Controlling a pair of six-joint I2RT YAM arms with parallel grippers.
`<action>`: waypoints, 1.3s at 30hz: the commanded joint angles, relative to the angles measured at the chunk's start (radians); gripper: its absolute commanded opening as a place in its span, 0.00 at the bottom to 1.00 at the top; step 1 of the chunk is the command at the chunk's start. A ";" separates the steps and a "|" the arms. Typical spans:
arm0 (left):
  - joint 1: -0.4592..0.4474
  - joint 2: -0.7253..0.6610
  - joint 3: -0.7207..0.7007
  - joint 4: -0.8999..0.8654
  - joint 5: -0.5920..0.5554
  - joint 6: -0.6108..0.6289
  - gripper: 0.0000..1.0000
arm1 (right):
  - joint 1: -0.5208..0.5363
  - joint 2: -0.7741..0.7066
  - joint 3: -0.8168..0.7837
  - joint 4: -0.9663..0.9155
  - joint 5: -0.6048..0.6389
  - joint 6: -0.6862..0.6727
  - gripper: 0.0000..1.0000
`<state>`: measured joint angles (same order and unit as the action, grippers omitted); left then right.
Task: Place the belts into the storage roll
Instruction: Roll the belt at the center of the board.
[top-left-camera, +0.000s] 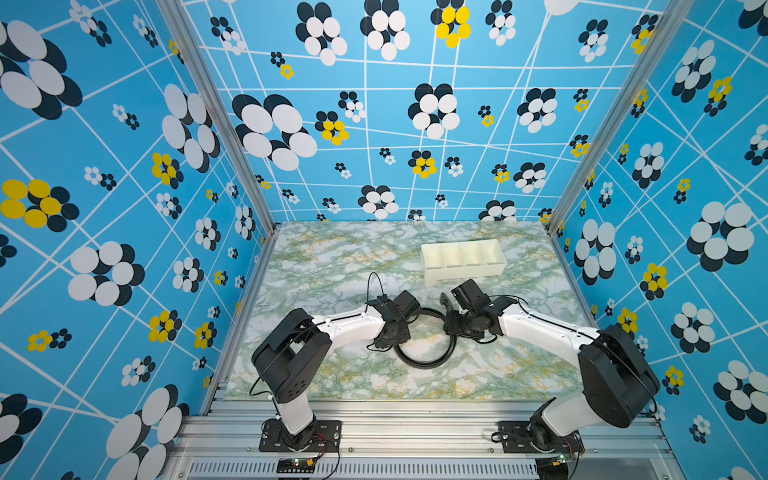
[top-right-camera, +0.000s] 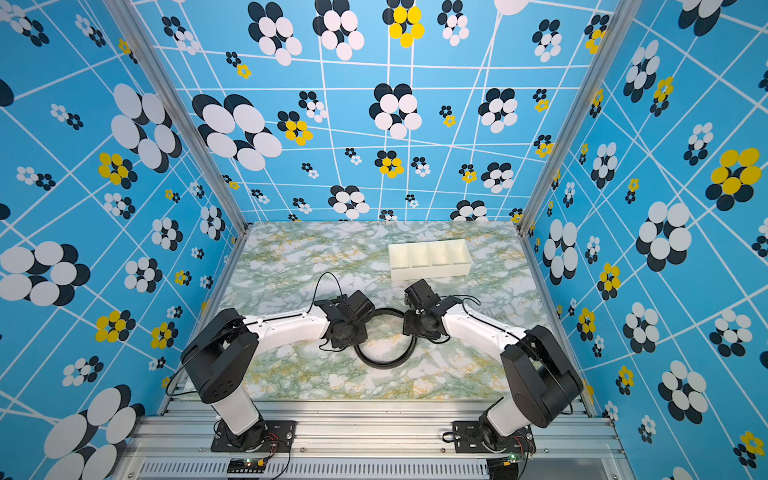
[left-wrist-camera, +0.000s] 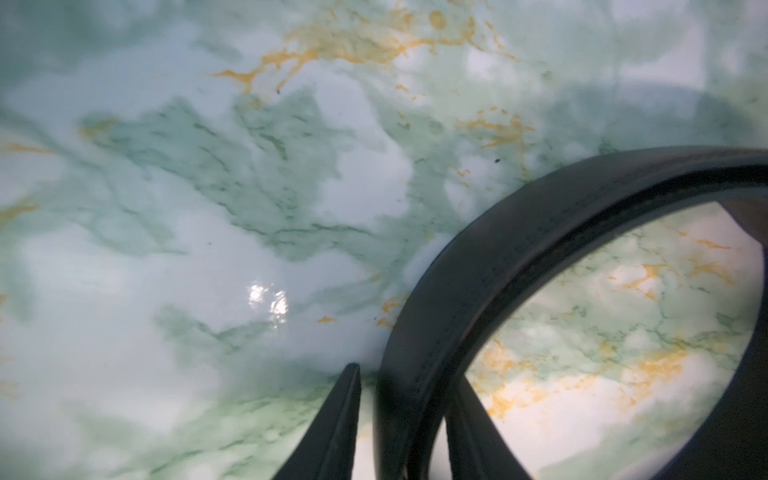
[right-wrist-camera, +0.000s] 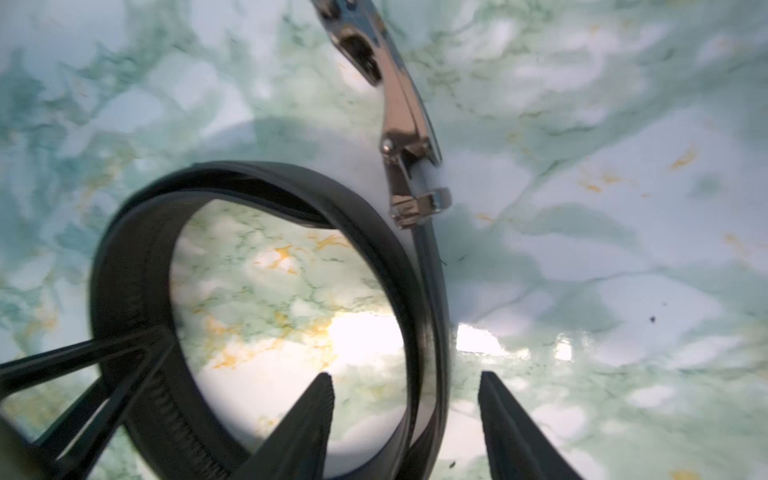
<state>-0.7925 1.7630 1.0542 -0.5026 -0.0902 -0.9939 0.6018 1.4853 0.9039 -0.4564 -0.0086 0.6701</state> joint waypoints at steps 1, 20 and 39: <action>-0.002 0.044 0.055 -0.083 -0.007 0.072 0.35 | -0.017 -0.044 0.013 -0.021 0.021 0.006 0.61; 0.001 0.085 0.113 -0.117 -0.007 0.158 0.31 | -0.065 0.125 0.091 -0.059 0.071 -0.021 0.42; 0.052 0.135 0.106 -0.115 -0.030 0.220 0.31 | -0.070 0.192 0.104 -0.074 0.134 -0.048 0.00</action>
<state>-0.7700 1.8519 1.1610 -0.5816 -0.0975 -0.8047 0.5396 1.6871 0.9947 -0.4927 0.0700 0.6399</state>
